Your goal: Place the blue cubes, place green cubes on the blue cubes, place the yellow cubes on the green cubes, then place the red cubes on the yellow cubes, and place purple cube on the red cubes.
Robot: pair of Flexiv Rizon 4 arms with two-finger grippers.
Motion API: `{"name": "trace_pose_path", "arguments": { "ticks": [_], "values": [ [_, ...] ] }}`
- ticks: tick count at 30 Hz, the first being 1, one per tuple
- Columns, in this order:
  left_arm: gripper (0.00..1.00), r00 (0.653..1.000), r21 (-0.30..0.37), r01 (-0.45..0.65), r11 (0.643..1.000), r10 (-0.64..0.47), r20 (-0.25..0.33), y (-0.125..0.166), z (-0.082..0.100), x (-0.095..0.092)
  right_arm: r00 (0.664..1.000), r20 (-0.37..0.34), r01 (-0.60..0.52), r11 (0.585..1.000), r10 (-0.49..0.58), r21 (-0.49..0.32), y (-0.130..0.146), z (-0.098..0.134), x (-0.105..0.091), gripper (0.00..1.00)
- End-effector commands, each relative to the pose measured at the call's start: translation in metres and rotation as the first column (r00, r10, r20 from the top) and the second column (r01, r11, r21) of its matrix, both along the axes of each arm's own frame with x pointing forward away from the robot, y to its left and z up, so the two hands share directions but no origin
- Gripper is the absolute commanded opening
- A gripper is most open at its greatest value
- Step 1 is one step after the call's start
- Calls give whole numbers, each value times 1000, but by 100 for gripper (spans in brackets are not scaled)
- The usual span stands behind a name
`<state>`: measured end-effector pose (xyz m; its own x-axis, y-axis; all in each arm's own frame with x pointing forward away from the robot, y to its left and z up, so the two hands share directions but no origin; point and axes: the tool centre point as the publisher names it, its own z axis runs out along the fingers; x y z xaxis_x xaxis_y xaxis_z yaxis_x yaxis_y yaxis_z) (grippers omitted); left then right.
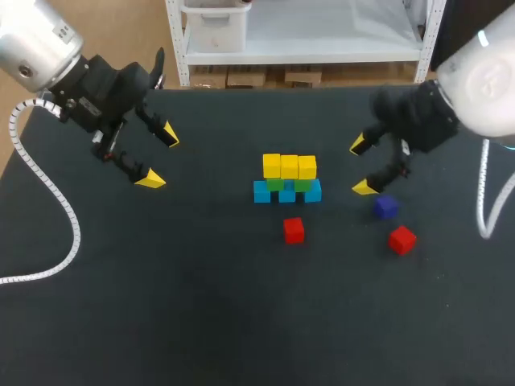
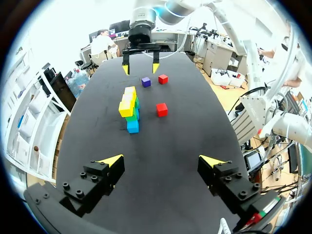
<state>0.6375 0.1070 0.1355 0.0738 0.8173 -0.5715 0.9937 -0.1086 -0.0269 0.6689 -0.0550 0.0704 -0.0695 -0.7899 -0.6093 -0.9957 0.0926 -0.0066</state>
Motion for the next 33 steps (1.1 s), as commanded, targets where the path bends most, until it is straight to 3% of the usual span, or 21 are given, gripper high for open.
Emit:
{"name": "trace_pose_path", "arguments": {
  "ticks": [1,11,18,25,33],
  "values": [
    [100,1000,0,3,1000,-3,-1,0,0,2,1000,16,-23,999,23,27,-16,5,-19,100],
    [100,1000,0,3,1000,-3,-1,0,0,2,981,38,-192,981,191,8,-49,10,-45,100],
    [100,1000,0,3,1000,-3,-1,0,0,2,931,75,-354,934,357,-54,-60,14,-65,100],
    [100,1000,0,3,1000,-3,-1,0,0,2,875,94,-464,878,474,-116,-67,1,-87,100],
    [100,1000,0,3,1000,-3,-1,0,0,2,855,84,-499,857,511,-130,-77,-16,-96,95]
  ]
}}
